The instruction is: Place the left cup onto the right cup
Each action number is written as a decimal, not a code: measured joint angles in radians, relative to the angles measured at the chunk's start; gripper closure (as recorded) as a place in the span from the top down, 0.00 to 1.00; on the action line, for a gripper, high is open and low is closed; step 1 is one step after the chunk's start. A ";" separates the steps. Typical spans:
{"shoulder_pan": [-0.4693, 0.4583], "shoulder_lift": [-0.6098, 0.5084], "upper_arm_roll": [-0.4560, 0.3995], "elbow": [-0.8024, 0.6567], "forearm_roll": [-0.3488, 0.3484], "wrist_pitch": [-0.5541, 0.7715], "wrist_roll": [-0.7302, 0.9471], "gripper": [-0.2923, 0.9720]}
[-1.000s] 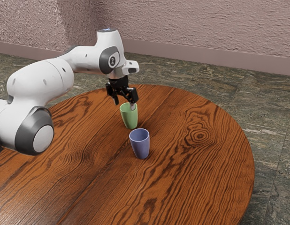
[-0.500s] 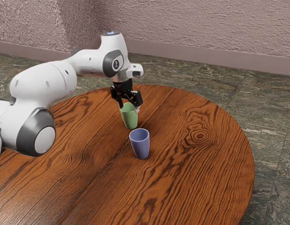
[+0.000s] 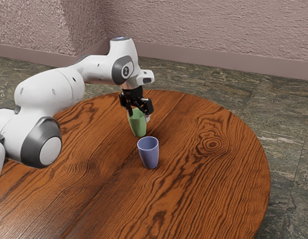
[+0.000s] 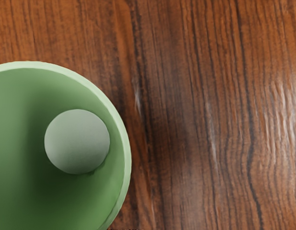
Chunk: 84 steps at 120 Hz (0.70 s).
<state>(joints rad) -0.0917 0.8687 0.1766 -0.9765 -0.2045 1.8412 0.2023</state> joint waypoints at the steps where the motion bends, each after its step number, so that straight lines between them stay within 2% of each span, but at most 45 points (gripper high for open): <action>1: 0.000 0.000 0.000 0.000 0.000 0.000 0.000 0.75; 24: 0.001 0.005 0.004 0.001 0.002 0.001 -0.004 0.75; 57: 0.002 0.085 0.011 0.142 0.011 -0.007 -0.007 0.75; 84: 0.003 0.120 0.009 0.157 0.018 -0.010 -0.011 0.75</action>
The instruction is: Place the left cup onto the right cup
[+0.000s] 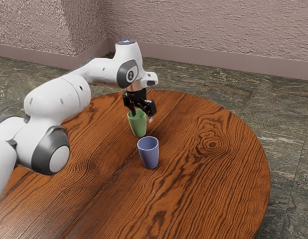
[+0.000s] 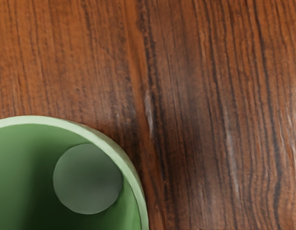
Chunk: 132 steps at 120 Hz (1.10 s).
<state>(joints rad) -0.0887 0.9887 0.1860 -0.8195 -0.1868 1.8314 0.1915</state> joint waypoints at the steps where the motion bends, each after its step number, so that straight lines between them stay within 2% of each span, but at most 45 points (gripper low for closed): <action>1: 0.000 0.001 0.000 0.000 0.000 0.000 0.000 0.75; 14: 0.000 0.009 -0.003 0.000 0.001 0.003 -0.003 0.74; 24: 0.000 0.014 -0.004 0.000 0.001 0.005 -0.006 0.69; 52: 0.001 0.020 0.001 0.000 0.001 0.005 -0.018 0.36; 68: 0.000 0.020 0.005 0.000 0.001 0.003 -0.026 0.25; 93: 0.000 0.018 0.007 -0.001 0.003 0.000 -0.038 0.18; 132: -0.002 0.018 0.009 -0.002 0.007 -0.002 -0.051 0.15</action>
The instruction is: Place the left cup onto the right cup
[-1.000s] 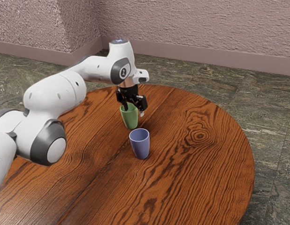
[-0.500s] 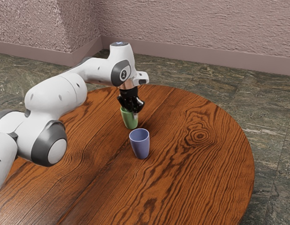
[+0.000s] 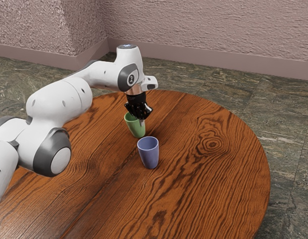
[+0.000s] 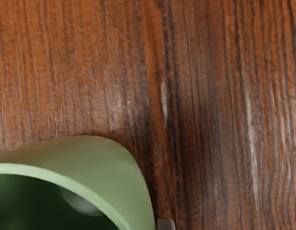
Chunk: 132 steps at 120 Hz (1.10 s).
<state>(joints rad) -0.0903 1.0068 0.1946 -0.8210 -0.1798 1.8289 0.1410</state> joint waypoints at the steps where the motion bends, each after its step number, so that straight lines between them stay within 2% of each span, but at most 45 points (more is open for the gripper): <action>1: 0.000 0.000 0.000 0.000 0.000 0.000 0.000 0.15; 58: -0.005 -0.032 0.020 -0.002 0.004 -0.024 -0.013 0.15; 84: -0.034 -0.154 0.017 -0.091 0.029 -0.052 -0.021 0.15; 108: -0.086 -0.294 0.008 -0.239 0.055 -0.080 -0.037 0.15; 132: -0.124 -0.414 -0.060 -0.358 0.108 -0.092 -0.069 0.15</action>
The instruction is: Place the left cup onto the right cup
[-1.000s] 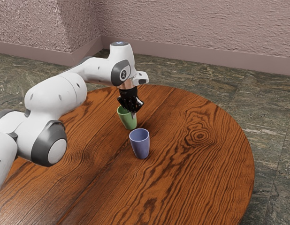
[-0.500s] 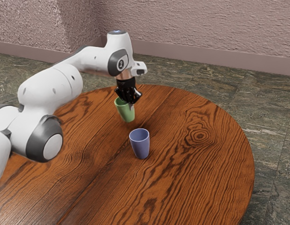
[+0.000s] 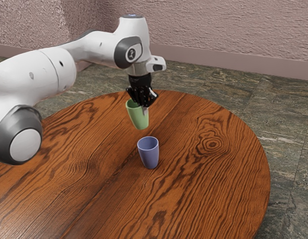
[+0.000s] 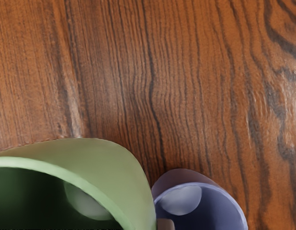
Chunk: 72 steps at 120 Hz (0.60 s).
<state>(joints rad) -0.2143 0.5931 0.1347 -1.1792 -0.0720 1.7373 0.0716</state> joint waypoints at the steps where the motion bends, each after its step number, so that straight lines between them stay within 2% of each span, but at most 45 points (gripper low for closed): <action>1: -0.001 -0.004 -0.002 -0.005 0.001 0.000 -0.002 0.15; 72: -0.035 -0.052 -0.026 -0.114 0.018 0.016 -0.075 0.15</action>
<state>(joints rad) -0.2492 0.5410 0.1087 -1.2937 -0.0538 1.7534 -0.0036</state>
